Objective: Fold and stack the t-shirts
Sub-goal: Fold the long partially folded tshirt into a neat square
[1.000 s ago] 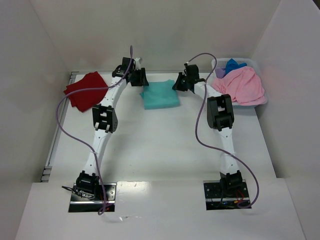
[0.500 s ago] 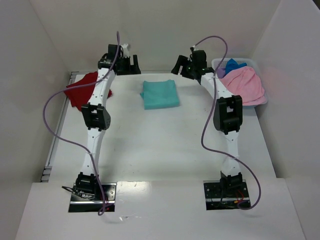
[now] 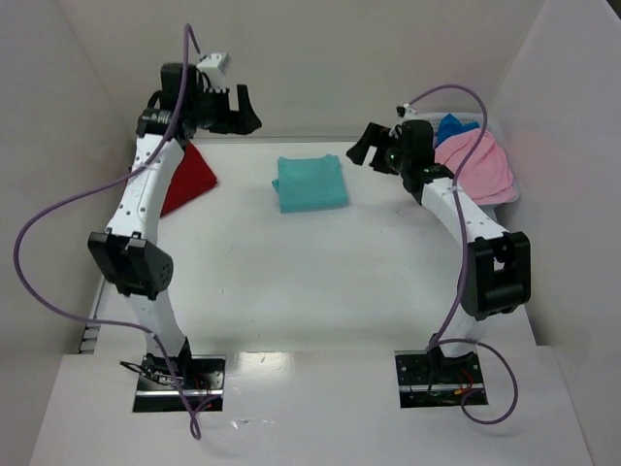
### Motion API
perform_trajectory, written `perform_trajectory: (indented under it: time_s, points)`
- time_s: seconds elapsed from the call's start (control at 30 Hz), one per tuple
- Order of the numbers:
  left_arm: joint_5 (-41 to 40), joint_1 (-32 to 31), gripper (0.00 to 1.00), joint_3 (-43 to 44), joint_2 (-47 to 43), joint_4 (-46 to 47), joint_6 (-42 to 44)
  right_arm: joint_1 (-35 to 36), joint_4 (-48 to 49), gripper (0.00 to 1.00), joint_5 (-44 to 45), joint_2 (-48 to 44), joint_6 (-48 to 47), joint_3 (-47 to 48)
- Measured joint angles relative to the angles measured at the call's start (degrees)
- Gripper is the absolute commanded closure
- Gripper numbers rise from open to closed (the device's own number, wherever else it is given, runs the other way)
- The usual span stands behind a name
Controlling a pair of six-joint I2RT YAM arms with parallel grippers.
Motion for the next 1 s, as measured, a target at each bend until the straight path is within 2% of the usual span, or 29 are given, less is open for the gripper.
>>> perform_trajectory:
  time_s: [0.13,0.23,0.27,0.33,0.37,0.4,0.47,0.5,0.63,0.77,1.0]
  points:
    - [3.4,0.0,0.0,-27.2,-10.4,12.7,-3.4,0.0,0.3,0.03,0.1,-0.2,1.1,-6.8]
    - [4.7,0.0,0.0,-41.4,-13.3,19.5,-6.4,0.0,0.1,0.05,-0.2,-0.2,1.6,-9.5]
    - [5.1,0.1,0.0,-44.9,-13.4,21.6,-7.6,0.0,0.2,0.14,-0.7,-0.2,1.6,-9.6]
    - [5.8,0.1,0.0,-50.0,-13.3,24.9,-9.2,0.0,1.0,0.26,-1.9,0.1,1.9,-9.6]
    - [6.2,0.1,0.0,-51.6,-13.3,26.1,-9.7,0.0,1.6,0.32,-2.6,0.4,2.2,-9.5]
    - [6.7,0.1,0.0,-53.0,-13.3,27.4,-10.8,0.0,2.3,0.43,-3.3,1.0,2.6,-9.4]
    - [8.2,0.1,0.02,-54.1,-12.8,30.8,-12.2,0.0,3.0,0.6,-4.5,3.1,3.3,-8.3]
    - [9.1,0.1,0.02,-54.2,-12.4,32.7,-12.8,0.0,3.0,0.78,-4.9,4.3,3.6,-7.6]
    - [12.9,0.1,0.05,-54.2,-9.7,41.0,-16.9,0.0,3.8,0.96,-6.9,9.7,5.1,-4.4]
    - [15.7,0.1,0.08,-54.0,-5.1,47.4,-21.0,0.3,3.8,1.0,-8.6,15.2,6.0,-0.3]
    - [16.0,0.1,0.08,-54.0,-0.6,50.3,-23.8,0.8,3.7,1.0,-10.2,22.9,6.3,2.1]
